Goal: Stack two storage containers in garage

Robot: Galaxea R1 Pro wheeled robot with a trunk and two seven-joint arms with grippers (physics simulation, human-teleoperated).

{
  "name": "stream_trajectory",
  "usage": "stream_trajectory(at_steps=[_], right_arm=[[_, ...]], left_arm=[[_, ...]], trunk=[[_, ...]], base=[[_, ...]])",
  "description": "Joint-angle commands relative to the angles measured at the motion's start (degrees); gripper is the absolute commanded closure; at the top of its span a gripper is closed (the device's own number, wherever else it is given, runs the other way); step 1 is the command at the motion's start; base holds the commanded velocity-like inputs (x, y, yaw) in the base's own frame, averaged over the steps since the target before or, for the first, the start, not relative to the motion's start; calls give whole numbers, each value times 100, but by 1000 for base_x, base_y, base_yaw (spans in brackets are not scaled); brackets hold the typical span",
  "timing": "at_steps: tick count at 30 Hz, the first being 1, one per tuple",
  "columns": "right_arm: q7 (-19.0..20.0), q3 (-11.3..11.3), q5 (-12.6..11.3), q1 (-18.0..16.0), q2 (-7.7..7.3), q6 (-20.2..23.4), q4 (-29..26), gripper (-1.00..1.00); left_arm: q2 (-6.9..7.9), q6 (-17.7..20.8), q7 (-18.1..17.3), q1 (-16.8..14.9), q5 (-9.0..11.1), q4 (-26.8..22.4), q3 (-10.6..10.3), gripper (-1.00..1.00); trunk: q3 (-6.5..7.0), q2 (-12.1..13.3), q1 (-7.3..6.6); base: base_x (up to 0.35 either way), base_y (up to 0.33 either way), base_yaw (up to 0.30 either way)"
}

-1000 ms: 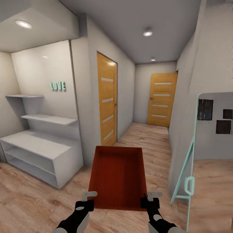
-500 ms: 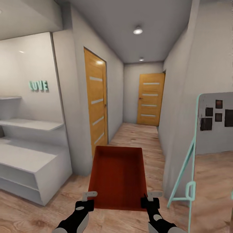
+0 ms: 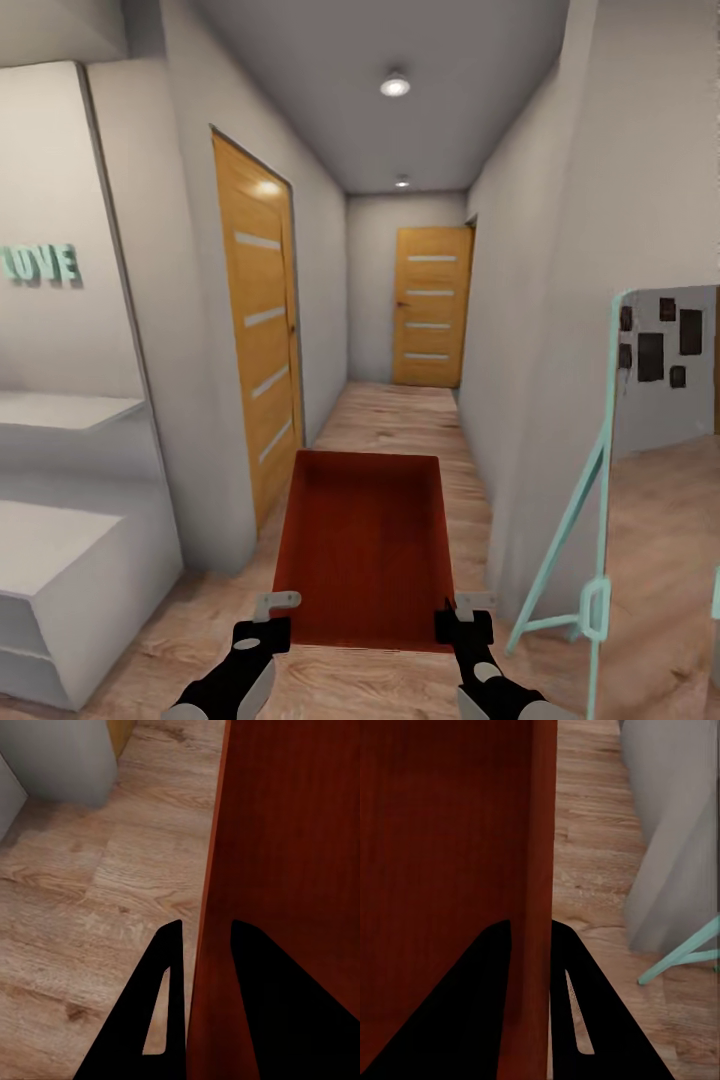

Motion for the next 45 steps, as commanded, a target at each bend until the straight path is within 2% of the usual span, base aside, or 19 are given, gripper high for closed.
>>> stream_trajectory(at_steps=[1, 20, 45], right_arm=[[-43, 44, 8, -9, 2, -24, -245, 100], [-43, 44, 6, -9, 2, -24, -245, 100], [-43, 45, 17, -9, 2, -24, -245, 100]], left_arm=[[0, 33, 26, 2, 144, 15, -97, 100], [0, 33, 26, 2, 144, 15, -97, 100], [2, 39, 26, 2, 144, 15, -97, 100]], trunk=[[-9, -6, 4], [-9, -6, 4], [-9, -6, 4]], base=[[315, 158, -242], [315, 123, -237], [316, 109, -6]])
